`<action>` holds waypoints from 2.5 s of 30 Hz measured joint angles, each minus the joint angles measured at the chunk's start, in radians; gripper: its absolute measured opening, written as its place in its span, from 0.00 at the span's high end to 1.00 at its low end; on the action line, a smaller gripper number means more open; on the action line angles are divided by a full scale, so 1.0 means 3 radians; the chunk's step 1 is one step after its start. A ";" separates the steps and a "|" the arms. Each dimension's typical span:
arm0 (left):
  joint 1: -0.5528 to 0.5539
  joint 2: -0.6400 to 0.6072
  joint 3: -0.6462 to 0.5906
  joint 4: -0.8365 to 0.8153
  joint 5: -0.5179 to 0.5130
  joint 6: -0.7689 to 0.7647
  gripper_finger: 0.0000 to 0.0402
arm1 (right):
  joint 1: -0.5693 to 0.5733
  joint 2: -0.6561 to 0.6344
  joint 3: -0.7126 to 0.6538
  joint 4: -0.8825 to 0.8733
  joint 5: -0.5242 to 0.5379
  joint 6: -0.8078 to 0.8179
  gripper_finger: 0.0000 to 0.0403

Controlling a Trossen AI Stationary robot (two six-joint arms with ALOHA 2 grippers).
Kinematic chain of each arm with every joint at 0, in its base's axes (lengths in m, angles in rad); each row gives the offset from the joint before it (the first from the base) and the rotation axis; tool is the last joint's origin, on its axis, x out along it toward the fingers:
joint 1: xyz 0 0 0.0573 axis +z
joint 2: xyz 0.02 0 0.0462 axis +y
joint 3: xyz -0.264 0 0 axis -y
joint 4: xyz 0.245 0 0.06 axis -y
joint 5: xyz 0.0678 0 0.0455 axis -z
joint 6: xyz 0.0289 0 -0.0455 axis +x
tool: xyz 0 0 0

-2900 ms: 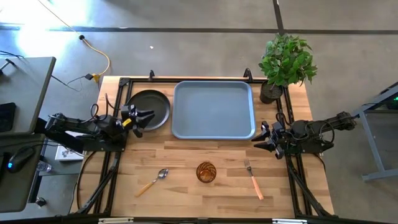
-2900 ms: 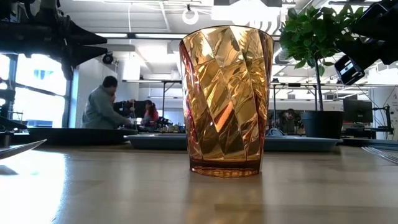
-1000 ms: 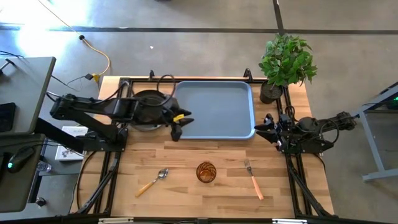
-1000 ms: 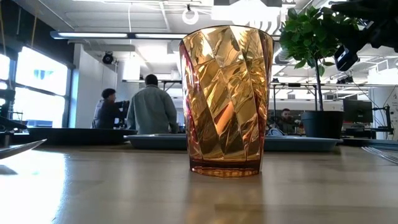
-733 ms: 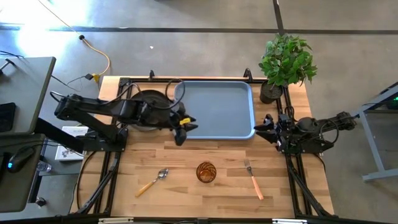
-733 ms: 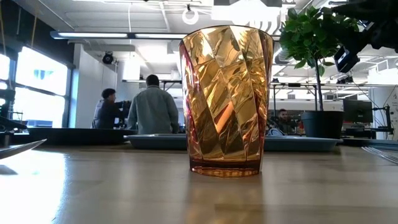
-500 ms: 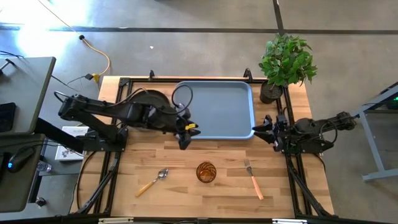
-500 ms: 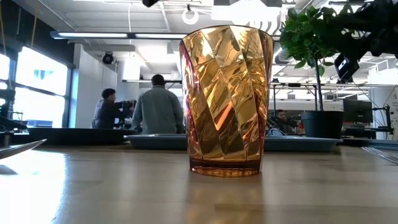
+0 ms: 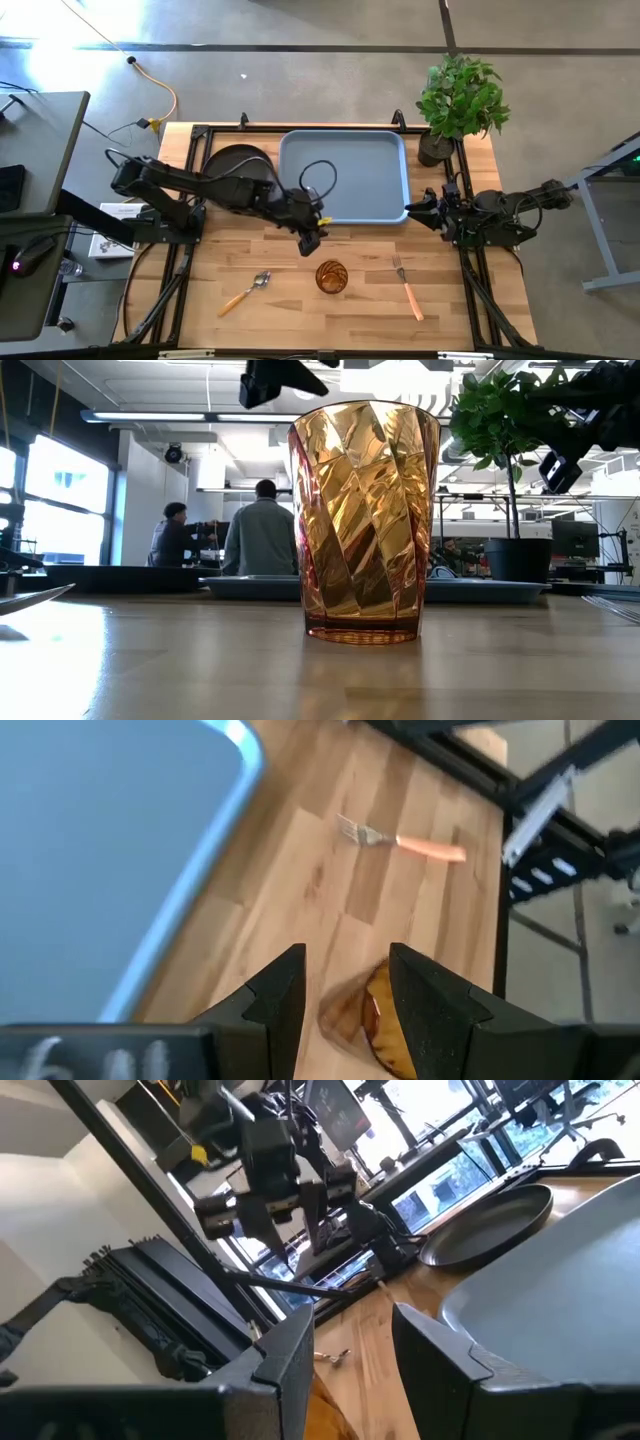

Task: Pick and place plate/cup/fork/spoon on tray
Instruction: Put the brown glass on the gray serving tray

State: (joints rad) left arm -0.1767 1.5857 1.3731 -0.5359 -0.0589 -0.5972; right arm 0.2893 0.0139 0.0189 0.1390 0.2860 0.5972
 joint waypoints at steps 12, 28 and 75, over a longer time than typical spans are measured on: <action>-0.0215 0.0289 -0.0003 -0.0065 0.0161 0.0354 0.67 | 0.0000 -0.0001 0.0000 -0.0054 0.0005 0.0368 0.68; -0.0288 0.0421 -0.0004 -0.0066 0.0161 0.0284 0.67 | -0.0001 -0.0001 0.0001 -0.0181 0.0208 0.0368 0.68; -0.0320 0.0950 -0.0005 0.0134 0.0083 0.0012 0.91 | -0.0002 0.0084 0.0004 -0.0327 0.0272 0.0638 0.68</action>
State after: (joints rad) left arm -0.2726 1.8706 1.3716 -0.4957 -0.0341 -0.5935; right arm 0.2886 0.0391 0.0200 0.0410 0.3676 0.7887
